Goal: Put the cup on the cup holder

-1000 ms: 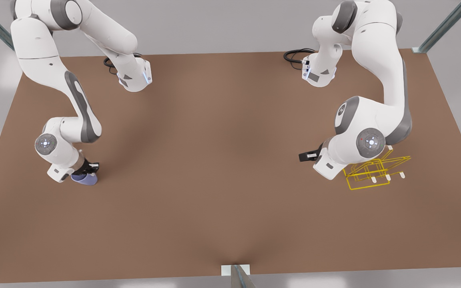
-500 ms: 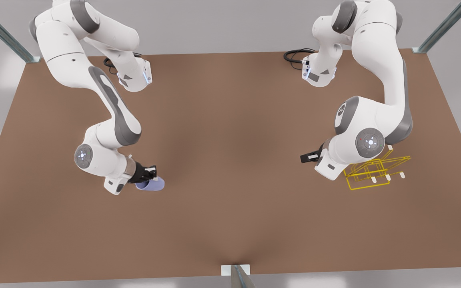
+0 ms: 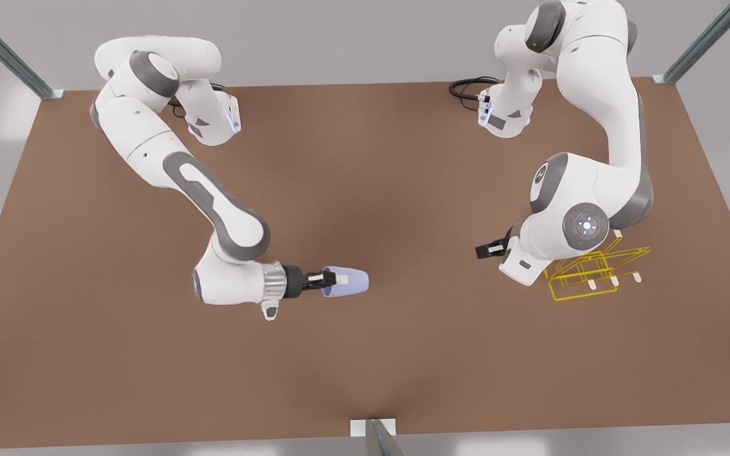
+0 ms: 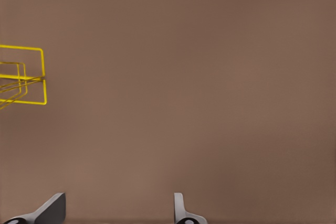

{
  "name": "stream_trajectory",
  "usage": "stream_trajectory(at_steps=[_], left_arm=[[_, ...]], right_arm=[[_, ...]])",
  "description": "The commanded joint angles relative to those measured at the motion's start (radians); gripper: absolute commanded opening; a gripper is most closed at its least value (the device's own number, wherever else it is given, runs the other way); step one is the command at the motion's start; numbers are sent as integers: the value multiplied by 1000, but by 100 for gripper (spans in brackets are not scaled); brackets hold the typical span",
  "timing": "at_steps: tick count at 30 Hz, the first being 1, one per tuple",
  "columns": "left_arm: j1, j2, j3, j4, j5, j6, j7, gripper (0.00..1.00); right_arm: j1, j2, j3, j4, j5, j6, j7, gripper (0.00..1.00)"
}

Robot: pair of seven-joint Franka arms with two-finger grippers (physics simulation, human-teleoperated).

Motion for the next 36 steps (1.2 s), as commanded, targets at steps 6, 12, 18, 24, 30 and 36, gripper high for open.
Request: stream_trajectory(at_steps=[6, 12, 18, 24, 30, 36], left_arm=[[0, -1, 1, 0, 1, -1, -22, 100], [0, -1, 0, 0, 1, -1, -22, 100], [-27, 8, -8, -4, -42, 73, -393, 100], [-44, 102, 3, 43, -65, 430, -1378, 100], [-54, 104, 3, 30, -65, 423, -1414, 100], [-121, 145, -3, 27, -64, 441, -1544, 100]], right_arm=[[135, 185, 5, 205, 15, 21, 98, 21], [200, 256, -6, 256, 4, 61, 85, 21], [249, 319, -24, 327, 3, 77, 81, 21], [263, 333, -50, 324, 1, 104, 50, 100], [257, 340, -52, 319, -28, 103, 49, 100], [235, 342, -52, 296, -63, 100, 49, 100]])
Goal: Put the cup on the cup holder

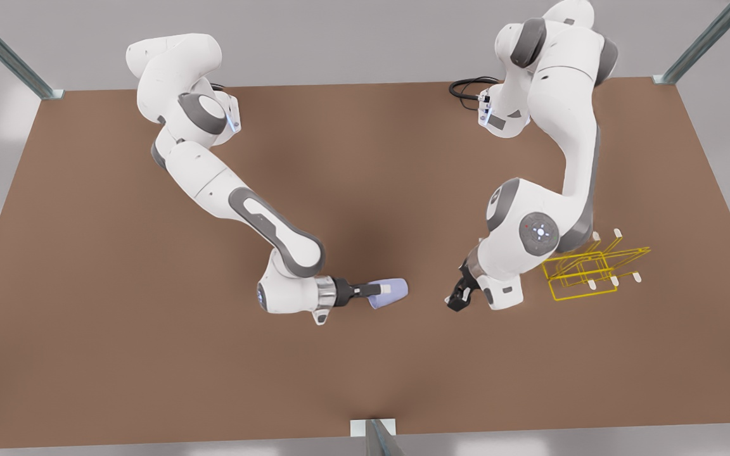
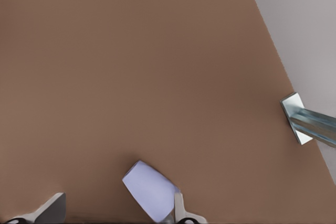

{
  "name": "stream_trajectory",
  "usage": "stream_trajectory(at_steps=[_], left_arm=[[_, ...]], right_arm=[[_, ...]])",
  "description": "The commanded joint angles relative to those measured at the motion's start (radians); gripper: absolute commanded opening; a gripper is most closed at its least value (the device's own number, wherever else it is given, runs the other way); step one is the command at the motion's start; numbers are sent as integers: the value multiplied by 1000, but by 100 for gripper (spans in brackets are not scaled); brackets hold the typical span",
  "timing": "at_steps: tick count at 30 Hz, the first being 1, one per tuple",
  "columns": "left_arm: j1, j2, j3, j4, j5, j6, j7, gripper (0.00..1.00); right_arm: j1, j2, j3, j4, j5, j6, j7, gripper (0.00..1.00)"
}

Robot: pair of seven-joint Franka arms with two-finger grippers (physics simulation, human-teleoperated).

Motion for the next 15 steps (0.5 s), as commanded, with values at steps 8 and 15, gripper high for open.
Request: stream_trajectory(at_steps=[8, 15], left_arm=[[-91, 105, 3, 1, 27, 104, -892, 100], [-150, 144, 46, 19, 109, 140, -1162, 100]], right_arm=[[-69, -31, 23, -85, -46, -5, -2, 100], [-422, -152, 195, -432, -210, -6, 7, 100]])
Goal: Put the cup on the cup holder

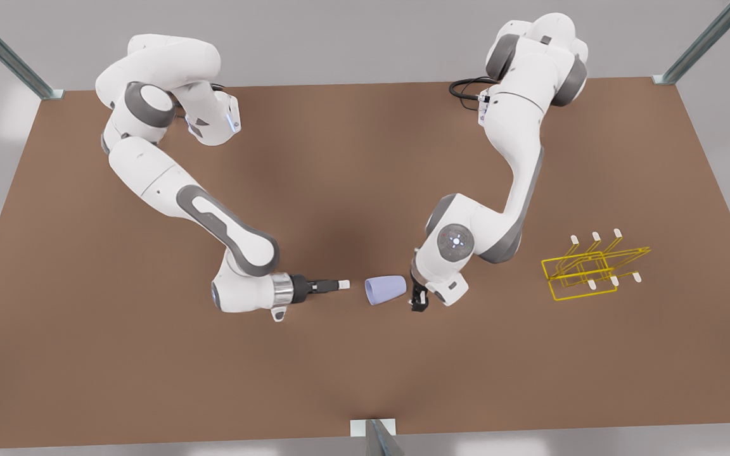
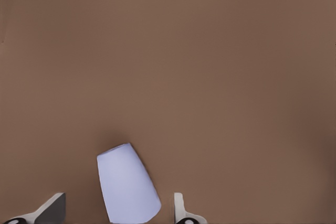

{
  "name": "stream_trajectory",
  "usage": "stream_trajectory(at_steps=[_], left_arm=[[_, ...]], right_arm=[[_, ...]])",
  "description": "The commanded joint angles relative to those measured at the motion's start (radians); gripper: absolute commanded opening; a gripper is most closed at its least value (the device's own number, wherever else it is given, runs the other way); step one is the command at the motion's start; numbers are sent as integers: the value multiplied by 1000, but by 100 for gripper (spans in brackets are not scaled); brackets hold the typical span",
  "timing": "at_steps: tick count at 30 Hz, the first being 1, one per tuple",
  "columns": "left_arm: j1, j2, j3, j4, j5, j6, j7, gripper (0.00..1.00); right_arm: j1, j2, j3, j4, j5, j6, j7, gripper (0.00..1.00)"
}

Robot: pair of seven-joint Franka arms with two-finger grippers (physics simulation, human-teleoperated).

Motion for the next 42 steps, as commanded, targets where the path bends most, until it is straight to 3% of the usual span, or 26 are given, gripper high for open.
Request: stream_trajectory(at_steps=[1, 7, 10, 11, 13, 15, 19, 22, 24, 27, 33, 37, 42], left_arm=[[-13, 5, 13, 3, 26, 46, -626, 100], [-40, 17, 13, 3, 28, 86, -654, 100], [-51, 39, 12, 7, 42, 92, -646, 100], [-54, 45, 13, 5, 42, 117, -649, 100], [-76, 60, 13, 5, 56, 132, -649, 100], [-86, 65, 13, 7, 62, 134, -649, 100], [-112, 75, 13, 3, 76, 158, -649, 100], [-115, 83, 13, 2, 76, 162, -649, 100], [-125, 82, 13, -9, 95, 158, -650, 100], [-143, 83, 13, -20, 111, 158, -647, 100], [-171, 120, 12, -30, 157, 158, -646, 100], [-189, 143, 12, -30, 172, 158, -646, 100], [-189, 155, 12, -30, 186, 160, -646, 100]], right_arm=[[-97, -21, 43, -75, -87, -6, 2, 100], [-526, -254, 109, -362, -176, -180, -1, 100], [-680, -438, 90, -408, -325, -364, -2, 100], [-633, -561, 15, -419, -351, -388, -4, 100], [-311, -801, -341, -429, -405, -468, -74, 100], [-51, -906, -612, -410, -501, -549, -123, 100], [-48, -866, -634, -42, -627, -816, -113, 100], [-31, -880, -643, 6, -627, -855, -119, 100], [216, -921, -907, 6, -604, -885, -125, 100], [207, -926, -902, 58, -498, -902, -122, 100], [214, -883, -855, 164, -503, -861, -127, 100], [230, -872, -734, 163, -552, -816, -117, 100], [227, -832, -737, 161, -553, -809, -111, 100]])
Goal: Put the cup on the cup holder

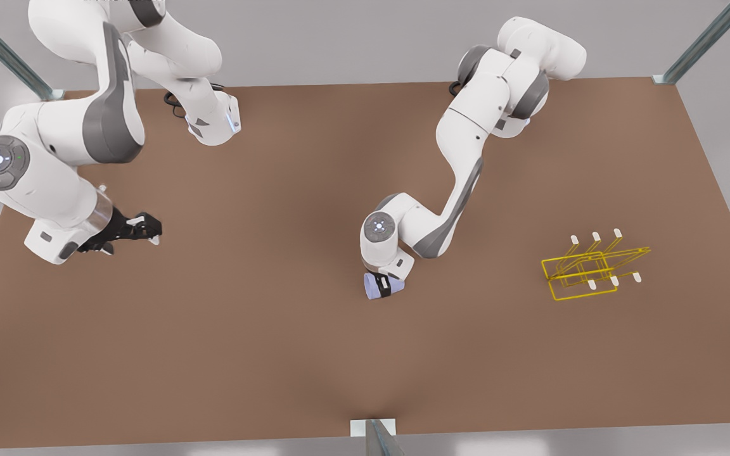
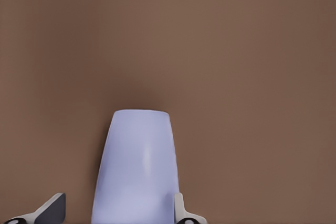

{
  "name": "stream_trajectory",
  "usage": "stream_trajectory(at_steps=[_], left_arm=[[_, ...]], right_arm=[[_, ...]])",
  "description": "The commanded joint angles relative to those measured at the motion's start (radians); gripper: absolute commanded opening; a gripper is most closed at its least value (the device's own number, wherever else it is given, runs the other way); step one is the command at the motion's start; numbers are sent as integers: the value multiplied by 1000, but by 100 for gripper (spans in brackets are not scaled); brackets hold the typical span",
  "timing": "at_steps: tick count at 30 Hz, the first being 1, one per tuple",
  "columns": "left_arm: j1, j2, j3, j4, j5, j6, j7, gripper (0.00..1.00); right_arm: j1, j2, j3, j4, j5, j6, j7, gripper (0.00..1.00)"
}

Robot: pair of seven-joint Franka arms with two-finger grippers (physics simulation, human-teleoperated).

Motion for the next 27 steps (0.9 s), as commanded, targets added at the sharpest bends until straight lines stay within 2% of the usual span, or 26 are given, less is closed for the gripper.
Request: stream_trajectory(at_steps=[1, 12, 25, 26, 27], left_arm=[[0, 6, 0, 2, 9, 1, -59, 100], [0, 31, 0, 5, 23, 22, -57, 100], [-8, 71, 0, 8, 47, 37, -57, 100], [-8, 71, 0, 10, 47, 37, -53, 92], [-8, 71, 0, 10, 47, 37, -53, 76]], right_arm=[[-22, 4, -5, 2, -3, 13, -16, 100], [-86, 25, -5, 2, -5, 12, -28, 100], [-86, 39, -3, 5, -3, 15, -28, 100], [-85, 38, -1, 5, -3, 15, -28, 100], [-85, 38, 2, 5, -3, 15, -28, 100]])
